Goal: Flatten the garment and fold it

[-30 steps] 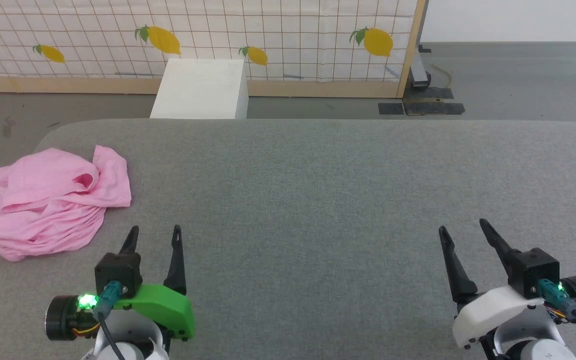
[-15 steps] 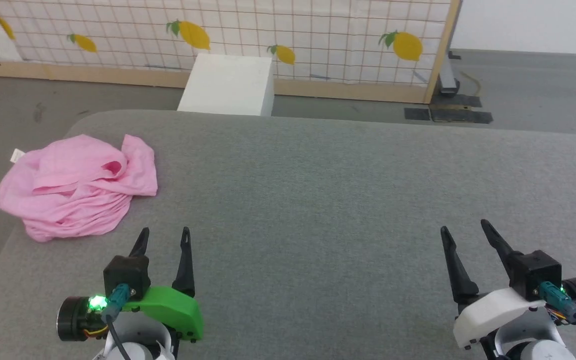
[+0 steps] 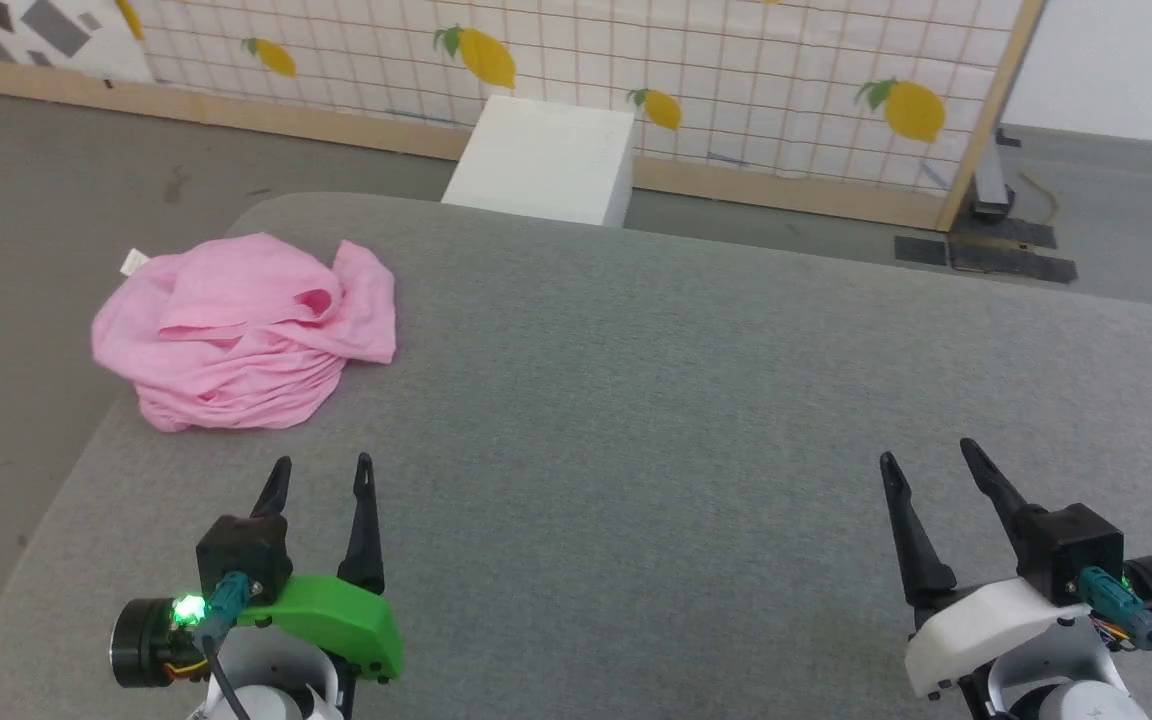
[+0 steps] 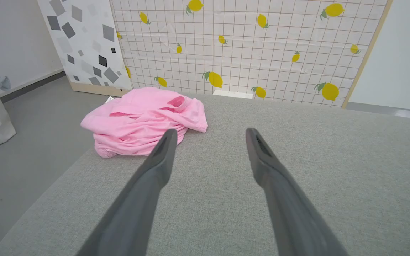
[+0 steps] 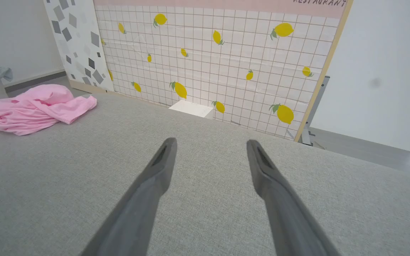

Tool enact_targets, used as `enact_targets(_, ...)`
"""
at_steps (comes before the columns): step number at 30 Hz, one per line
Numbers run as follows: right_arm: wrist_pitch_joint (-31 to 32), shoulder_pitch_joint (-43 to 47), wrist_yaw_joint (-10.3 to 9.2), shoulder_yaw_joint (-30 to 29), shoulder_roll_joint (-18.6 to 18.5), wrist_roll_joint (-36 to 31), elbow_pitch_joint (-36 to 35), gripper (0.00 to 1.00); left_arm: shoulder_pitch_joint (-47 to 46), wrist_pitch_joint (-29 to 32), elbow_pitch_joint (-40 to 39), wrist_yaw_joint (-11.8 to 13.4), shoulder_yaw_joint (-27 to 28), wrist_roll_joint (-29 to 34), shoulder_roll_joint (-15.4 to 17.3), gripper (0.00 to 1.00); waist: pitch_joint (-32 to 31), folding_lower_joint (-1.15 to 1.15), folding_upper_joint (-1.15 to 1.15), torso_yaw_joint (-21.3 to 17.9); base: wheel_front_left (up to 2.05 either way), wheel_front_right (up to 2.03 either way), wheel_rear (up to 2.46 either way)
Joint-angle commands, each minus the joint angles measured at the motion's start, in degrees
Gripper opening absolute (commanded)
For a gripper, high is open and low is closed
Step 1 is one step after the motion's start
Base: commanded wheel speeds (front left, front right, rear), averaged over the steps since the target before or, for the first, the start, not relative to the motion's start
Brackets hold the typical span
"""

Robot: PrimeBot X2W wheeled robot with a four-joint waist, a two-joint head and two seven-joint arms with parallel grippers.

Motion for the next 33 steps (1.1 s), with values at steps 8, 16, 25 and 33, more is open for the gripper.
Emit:
enact_targets(8,-1.38,-1.13,-0.04,0.2,0.05,0.52,0.6,1.0,-1.01,-1.45,0.79,0.78,-0.06,-1.35,0.67,1.0,0.0,0.0,0.0,4.31,-0.02,-0.02,-0.02)
enact_targets(16,-2.12,-1.25,-0.04,0.43,0.05,0.92,1.07,1.0,-0.82,-2.39,1.14,1.11,-0.01,-2.33,1.09,1.0,-0.22,0.0,0.0,6.61,-0.01,-0.01,-0.01)
enact_targets(25,-3.1,-1.44,-0.05,0.72,0.07,1.32,1.72,1.0,-0.64,-3.46,1.61,1.55,0.04,-3.53,1.52,1.0,-0.26,0.0,0.0,8.85,0.0,0.0,0.0)
enact_targets(33,-3.79,-1.71,-0.06,0.82,0.08,1.42,1.94,1.0,-0.53,-4.4,1.94,2.05,-0.02,-4.59,1.7,1.0,-0.12,0.0,0.0,10.7,0.0,0.0,0.0)
